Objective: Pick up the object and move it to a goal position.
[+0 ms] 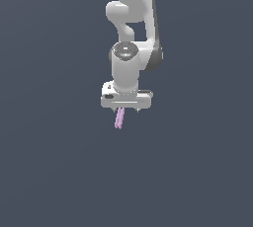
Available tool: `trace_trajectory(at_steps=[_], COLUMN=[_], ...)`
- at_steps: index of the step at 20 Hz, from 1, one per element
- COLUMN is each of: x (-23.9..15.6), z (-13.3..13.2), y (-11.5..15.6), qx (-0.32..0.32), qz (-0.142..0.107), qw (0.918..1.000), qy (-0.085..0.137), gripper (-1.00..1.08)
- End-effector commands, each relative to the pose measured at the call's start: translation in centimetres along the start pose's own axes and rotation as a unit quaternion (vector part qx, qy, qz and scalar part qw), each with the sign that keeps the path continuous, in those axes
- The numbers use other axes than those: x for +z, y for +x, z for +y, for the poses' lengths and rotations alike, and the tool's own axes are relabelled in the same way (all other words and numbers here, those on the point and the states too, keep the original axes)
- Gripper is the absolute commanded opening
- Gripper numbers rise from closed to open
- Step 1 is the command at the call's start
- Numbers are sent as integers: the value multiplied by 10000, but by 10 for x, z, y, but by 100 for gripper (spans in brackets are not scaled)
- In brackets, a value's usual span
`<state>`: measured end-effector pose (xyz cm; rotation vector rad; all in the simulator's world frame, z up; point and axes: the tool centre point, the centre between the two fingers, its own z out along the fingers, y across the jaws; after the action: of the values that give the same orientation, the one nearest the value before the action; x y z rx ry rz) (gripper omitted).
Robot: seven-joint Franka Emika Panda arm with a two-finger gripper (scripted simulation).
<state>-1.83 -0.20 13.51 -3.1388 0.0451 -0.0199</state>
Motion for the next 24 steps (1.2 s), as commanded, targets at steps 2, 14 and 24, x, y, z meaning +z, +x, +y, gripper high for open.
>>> trace_trajectory(at_steps=[2,14,24], x=[27,66,92], z=[14,34,34], y=[-11,-31,-33], qx=[246,623,618], qz=[-27,-62,-65], qw=[9997,9980,9981], qy=[0,-17,-17], gripper=[100,100,100])
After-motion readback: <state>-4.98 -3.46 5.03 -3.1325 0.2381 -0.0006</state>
